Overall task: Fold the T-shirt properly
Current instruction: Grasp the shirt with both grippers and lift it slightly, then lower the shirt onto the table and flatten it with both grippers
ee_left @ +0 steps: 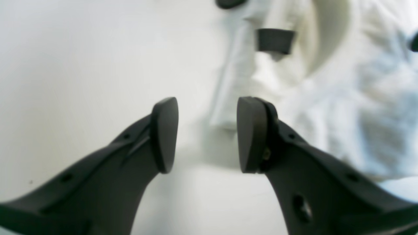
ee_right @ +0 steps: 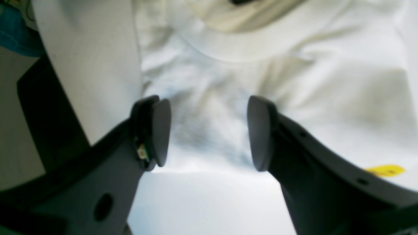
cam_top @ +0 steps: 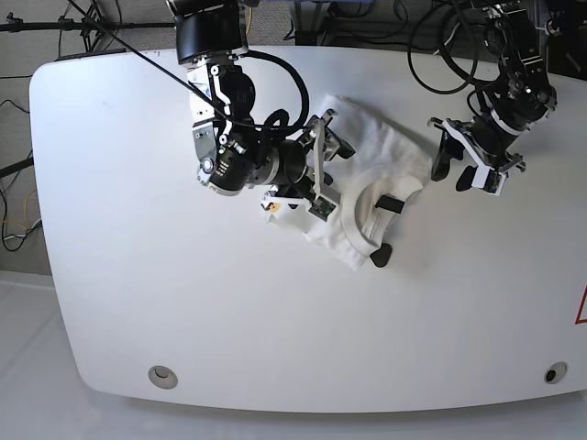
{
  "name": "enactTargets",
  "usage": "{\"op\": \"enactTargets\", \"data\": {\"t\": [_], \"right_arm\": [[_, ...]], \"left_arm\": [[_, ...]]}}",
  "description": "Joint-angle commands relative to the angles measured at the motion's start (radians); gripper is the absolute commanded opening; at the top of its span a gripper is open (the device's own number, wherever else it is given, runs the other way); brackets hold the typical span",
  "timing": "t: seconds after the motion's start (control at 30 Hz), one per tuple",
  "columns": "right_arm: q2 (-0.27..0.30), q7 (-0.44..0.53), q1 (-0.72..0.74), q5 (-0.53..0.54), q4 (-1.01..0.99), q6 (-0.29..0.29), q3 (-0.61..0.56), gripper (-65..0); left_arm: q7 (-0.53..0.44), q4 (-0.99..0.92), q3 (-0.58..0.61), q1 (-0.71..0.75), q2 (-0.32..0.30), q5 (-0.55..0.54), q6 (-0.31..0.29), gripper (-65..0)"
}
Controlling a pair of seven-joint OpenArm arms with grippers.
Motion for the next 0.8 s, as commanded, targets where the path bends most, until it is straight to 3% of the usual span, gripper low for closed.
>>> {"op": "enactTargets", "data": {"t": [0.0,0.43,0.57,0.77], "right_arm": [[-0.009,0.025,0.039,0.021,0.017,0.006,0.001,-31.4],[-0.005,0.027,0.151,0.020,-0.049,0.006,0.089,-33.1],[0.012,0.057,0.192,0.020,-0.086,0.006,0.113,-43.6],[0.055,0.136,0.234,0.020,-0.100,0.006,0.113,-65.0]], "left_arm": [[-0.023,0.057,0.011,0.011,0.021,-0.020,-0.007,-38.4],[0.027,0.146,0.111,0.034,0.084,-0.021,-0.007,-38.4],[0.075,0.146,0.114,0.032,0.113,-0.021,-0.007,-38.4],[0.112,0.143,0.114,0.034,0.155,-0.021,-0.007,-38.4]]}}
